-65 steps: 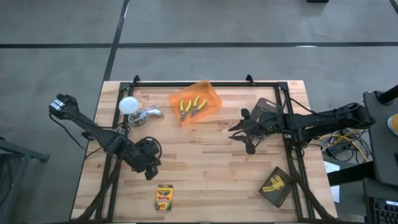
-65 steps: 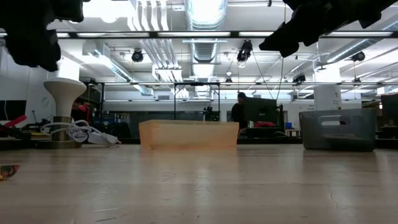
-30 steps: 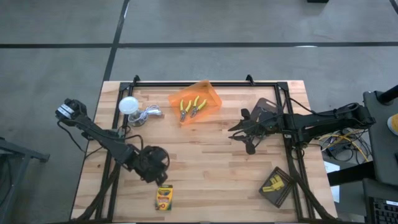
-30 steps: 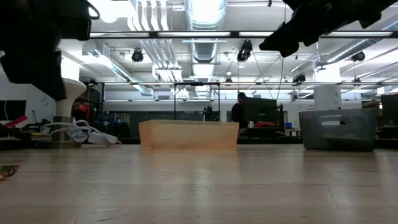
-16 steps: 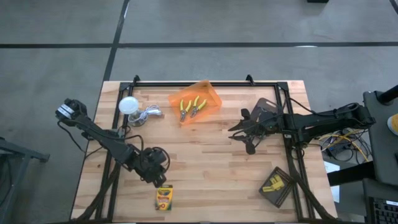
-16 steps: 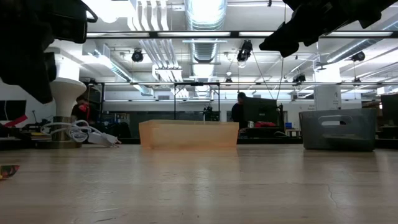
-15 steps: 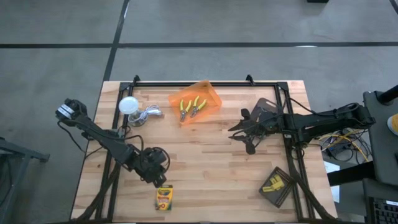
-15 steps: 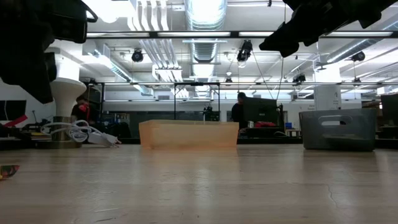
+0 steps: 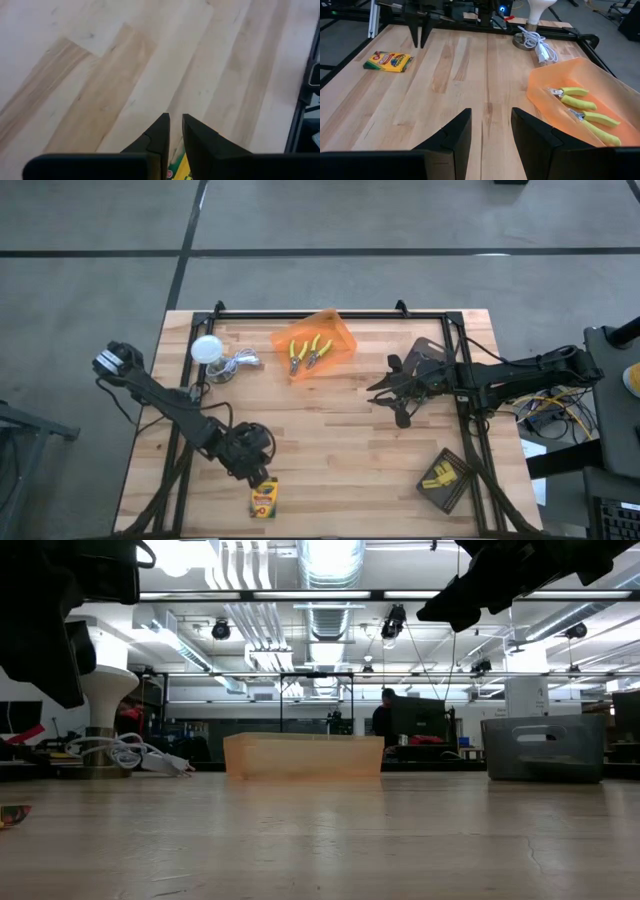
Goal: Pick & Place School Supplies
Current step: Put the crayon box into the light black bin
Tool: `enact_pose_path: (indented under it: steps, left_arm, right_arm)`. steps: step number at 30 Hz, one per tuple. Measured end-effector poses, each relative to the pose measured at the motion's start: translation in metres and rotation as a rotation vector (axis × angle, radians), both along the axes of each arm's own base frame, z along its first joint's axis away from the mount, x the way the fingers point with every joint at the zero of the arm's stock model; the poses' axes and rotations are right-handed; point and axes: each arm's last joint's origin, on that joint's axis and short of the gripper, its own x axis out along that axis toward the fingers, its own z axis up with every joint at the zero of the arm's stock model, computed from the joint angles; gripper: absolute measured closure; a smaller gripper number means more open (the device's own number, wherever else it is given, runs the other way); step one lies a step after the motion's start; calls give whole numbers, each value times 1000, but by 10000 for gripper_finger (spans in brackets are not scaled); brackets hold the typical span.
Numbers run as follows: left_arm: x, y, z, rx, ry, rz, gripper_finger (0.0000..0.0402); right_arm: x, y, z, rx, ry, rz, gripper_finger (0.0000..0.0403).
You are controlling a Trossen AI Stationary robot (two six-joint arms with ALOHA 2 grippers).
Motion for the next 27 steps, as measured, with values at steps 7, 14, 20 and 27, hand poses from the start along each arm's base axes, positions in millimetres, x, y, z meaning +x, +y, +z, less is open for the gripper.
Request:
enact_pose_path:
  steps: [7, 14, 20, 27]
  left_arm:
    - [1, -9, -6, 0, -1, -33, 283]
    - [-3, -20, -15, 19, 51, -163, 226]
    - [-5, -28, -29, 88, 93, -313, 224]
    - [-2, -30, -41, 139, 129, -350, 225]
  right_arm:
    - [0, 0, 0, 0, 0, 0, 266]
    - [0, 0, 0, 0, 0, 0, 266]
    - [0, 0, 0, 0, 0, 0, 266]
    - [0, 0, 0, 0, 0, 0, 266]
